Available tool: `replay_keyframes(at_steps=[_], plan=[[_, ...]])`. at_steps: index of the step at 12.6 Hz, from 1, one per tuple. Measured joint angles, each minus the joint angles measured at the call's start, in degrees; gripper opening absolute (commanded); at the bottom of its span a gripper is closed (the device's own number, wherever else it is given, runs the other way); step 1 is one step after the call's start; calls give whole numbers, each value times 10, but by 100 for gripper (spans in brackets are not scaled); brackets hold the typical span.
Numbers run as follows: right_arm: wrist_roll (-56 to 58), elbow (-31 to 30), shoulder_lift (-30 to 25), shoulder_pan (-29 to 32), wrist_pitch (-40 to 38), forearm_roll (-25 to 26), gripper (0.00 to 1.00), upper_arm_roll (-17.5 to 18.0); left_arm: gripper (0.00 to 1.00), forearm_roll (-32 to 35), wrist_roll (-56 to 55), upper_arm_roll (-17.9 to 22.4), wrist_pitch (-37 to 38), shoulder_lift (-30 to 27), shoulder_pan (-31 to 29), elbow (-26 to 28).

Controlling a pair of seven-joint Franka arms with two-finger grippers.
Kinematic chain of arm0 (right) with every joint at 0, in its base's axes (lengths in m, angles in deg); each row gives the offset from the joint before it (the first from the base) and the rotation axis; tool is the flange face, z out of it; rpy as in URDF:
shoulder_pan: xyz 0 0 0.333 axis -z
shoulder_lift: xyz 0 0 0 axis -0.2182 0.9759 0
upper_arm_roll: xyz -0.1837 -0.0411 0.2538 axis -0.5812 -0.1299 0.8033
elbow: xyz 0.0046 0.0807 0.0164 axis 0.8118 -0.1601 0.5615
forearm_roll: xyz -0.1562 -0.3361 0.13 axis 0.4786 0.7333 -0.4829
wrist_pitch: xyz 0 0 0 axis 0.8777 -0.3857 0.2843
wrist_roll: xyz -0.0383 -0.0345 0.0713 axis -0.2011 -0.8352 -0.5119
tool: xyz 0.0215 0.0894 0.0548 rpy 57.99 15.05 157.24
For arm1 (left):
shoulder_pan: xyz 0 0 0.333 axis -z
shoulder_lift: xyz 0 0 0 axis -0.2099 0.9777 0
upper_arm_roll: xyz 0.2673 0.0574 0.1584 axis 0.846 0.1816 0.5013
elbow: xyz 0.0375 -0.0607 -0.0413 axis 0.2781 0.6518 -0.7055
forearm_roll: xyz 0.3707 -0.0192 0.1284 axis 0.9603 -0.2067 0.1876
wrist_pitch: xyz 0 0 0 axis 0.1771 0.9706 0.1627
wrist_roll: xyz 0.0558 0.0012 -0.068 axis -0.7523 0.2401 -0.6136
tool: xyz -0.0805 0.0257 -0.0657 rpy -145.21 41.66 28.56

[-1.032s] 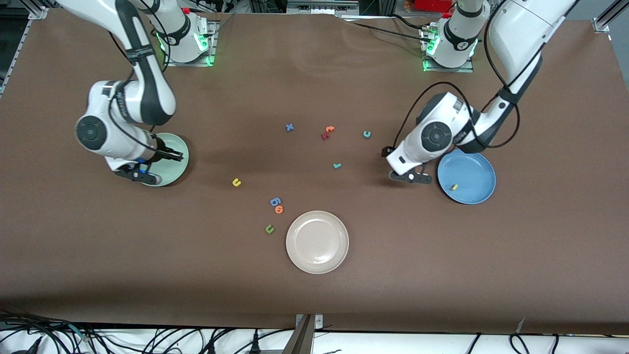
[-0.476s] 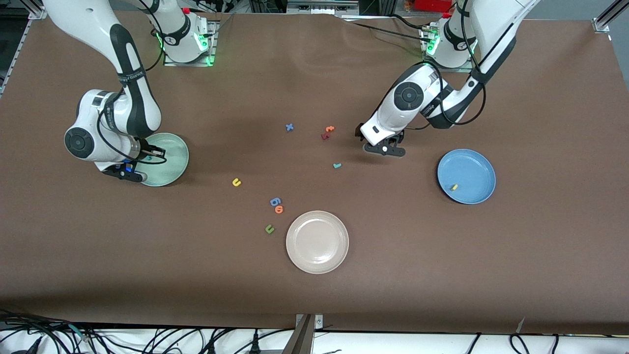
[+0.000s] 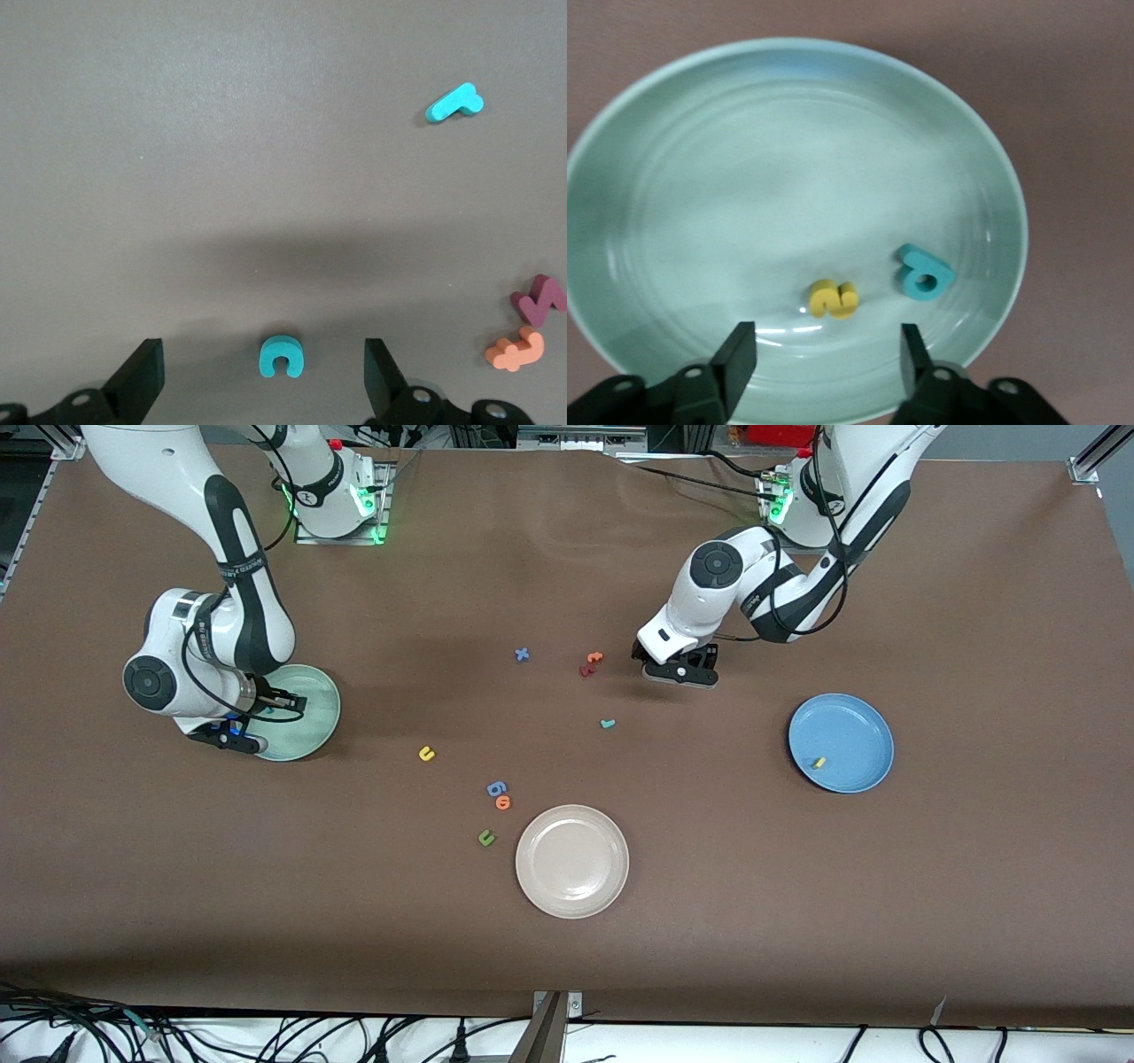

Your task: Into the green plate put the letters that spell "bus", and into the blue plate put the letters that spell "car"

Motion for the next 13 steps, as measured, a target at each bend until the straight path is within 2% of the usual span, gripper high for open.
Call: replay_keyframes(at_steps=[3,6,8,13], plan=[[-50,38,-17,-32,-18,-2,99,25,93,79,-82,0,-7,6,3,12],[-110,75,-23,-49,-13,-4,99,69,89,154,-175,0,-9,25,12,13],[-164,81,-22,-49,26,-4,99,105,83,166,-198,0,-10,37,16,13],[-319,83,13,-51,111,-4,99,171,59,166,-206,1,-11,41,16,13]])
